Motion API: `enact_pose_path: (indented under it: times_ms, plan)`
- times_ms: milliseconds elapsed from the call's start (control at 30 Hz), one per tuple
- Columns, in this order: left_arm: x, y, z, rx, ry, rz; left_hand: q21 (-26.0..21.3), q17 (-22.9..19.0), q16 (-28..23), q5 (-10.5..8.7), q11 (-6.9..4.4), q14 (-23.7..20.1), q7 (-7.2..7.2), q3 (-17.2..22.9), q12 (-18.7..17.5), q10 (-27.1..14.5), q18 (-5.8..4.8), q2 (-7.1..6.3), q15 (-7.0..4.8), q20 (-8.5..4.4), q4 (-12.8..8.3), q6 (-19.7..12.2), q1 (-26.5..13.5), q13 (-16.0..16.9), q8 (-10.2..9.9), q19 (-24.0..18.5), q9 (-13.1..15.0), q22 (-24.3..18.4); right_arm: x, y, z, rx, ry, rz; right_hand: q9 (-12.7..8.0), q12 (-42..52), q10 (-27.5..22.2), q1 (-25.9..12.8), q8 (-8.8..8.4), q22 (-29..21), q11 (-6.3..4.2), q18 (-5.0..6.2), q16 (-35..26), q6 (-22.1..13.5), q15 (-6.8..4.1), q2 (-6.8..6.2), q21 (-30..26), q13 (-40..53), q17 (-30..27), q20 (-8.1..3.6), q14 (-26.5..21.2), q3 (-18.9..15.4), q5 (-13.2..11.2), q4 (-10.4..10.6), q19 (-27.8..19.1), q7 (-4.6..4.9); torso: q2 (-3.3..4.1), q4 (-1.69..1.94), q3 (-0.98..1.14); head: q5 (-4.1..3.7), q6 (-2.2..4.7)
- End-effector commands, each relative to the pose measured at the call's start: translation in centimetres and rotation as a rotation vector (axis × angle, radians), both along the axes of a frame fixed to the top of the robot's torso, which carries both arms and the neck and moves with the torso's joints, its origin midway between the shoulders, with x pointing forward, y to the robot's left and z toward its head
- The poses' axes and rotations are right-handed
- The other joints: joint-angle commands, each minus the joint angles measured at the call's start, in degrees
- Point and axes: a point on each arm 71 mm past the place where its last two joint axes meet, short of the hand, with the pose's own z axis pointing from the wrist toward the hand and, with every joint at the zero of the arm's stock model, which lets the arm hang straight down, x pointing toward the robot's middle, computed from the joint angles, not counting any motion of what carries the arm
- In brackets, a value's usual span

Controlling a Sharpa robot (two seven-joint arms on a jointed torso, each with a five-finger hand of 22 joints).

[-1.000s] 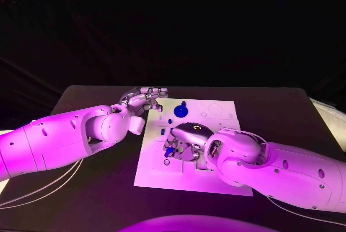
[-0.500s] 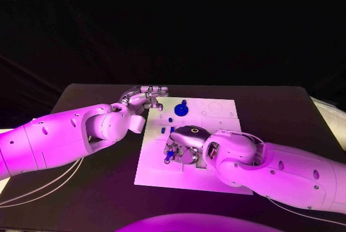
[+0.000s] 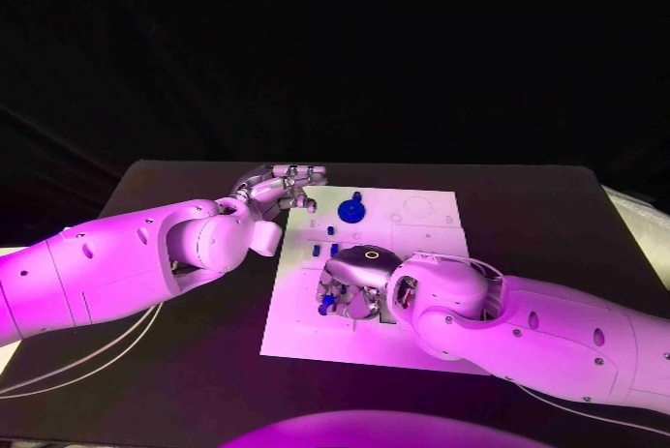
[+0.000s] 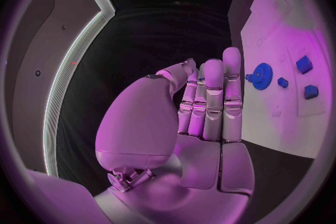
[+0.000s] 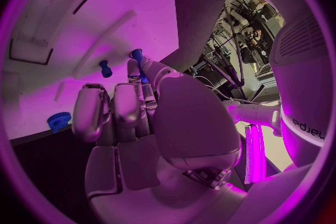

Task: Assemble the parts on the task board

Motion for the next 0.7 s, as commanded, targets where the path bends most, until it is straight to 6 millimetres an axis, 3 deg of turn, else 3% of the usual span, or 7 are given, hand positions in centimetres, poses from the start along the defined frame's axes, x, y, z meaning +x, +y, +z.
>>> enact_pose_path:
  times_ms: [33,533,633,700]
  plan:
    - [-0.06,-0.25,0.12,-0.01,-0.008,-0.019,-0.34,-0.06,0.03,0.21,-0.09,-0.52,-0.06,-0.21,0.22,-0.35,1.09,0.61,0.02,-0.03,-0.19,-0.4,0.05,0.03,0.34,-0.36,-0.07,-0.09,-0.15,0.09,-0.44,-0.027,-0.002,0.016,0.89,-0.32,-0.28,-0.17,0.19,0.06,-0.1,-0.41,0.02,0.38,-0.05,0.63,-0.15,-0.07,0.09,0.14,1.39,0.09,-0.22,-0.09,-0.26,0.11,-0.02,0.02,0.01,0.0,-0.06]
    - [-0.06,-0.28,0.11,-0.01,-0.007,-0.021,-0.34,-0.06,0.03,0.21,-0.09,-0.52,-0.06,-0.21,0.22,-0.35,1.09,0.61,0.02,-0.03,-0.19,-0.4,0.05,0.03,0.34,-0.36,-0.07,-0.09,-0.37,0.3,-1.02,-0.068,0.002,0.02,0.9,-0.46,-0.29,-0.53,0.1,-0.12,-0.06,-0.37,-0.17,0.3,-0.03,0.4,-0.25,-0.08,-0.17,0.17,1.33,-0.06,-0.36,-0.15,-0.4,0.15,-0.04,-0.05,-0.01,0.03,-0.18]
    - [-0.06,-0.27,0.11,-0.01,-0.007,-0.021,-0.34,-0.06,0.03,0.21,-0.09,-0.52,-0.06,-0.21,0.22,-0.35,1.09,0.61,0.02,-0.03,-0.19,-0.4,0.05,0.03,0.34,-0.36,-0.07,-0.09,-0.34,0.29,-1.07,-0.072,0.0,0.016,0.2,-1.21,-1.44,-2.37,-1.28,-0.62,0.57,-0.3,-0.49,-2.64,0.52,-1.17,-0.57,-0.27,-0.59,0.45,1.18,-1.13,0.93,0.39,-0.78,1.2,-0.02,-0.04,0.0,0.03,-0.18]
    - [-0.07,-0.26,0.11,-0.01,-0.006,-0.02,-0.34,-0.06,0.03,0.21,-0.09,-0.52,-0.06,-0.21,0.22,-0.35,1.09,0.61,0.02,-0.03,-0.19,-0.4,0.05,0.03,0.34,-0.36,-0.07,-0.09,-0.3,0.28,-1.09,-0.071,-0.002,0.013,-0.75,-2.14,-3.45,-4.19,-1.51,-1.33,1.46,-0.17,-0.77,-7.26,1.19,-3.12,-1.03,-0.57,-0.97,1.01,1.03,-2.55,2.57,1.02,-1.27,2.01,-0.05,-0.04,-0.01,-0.04,-0.14]
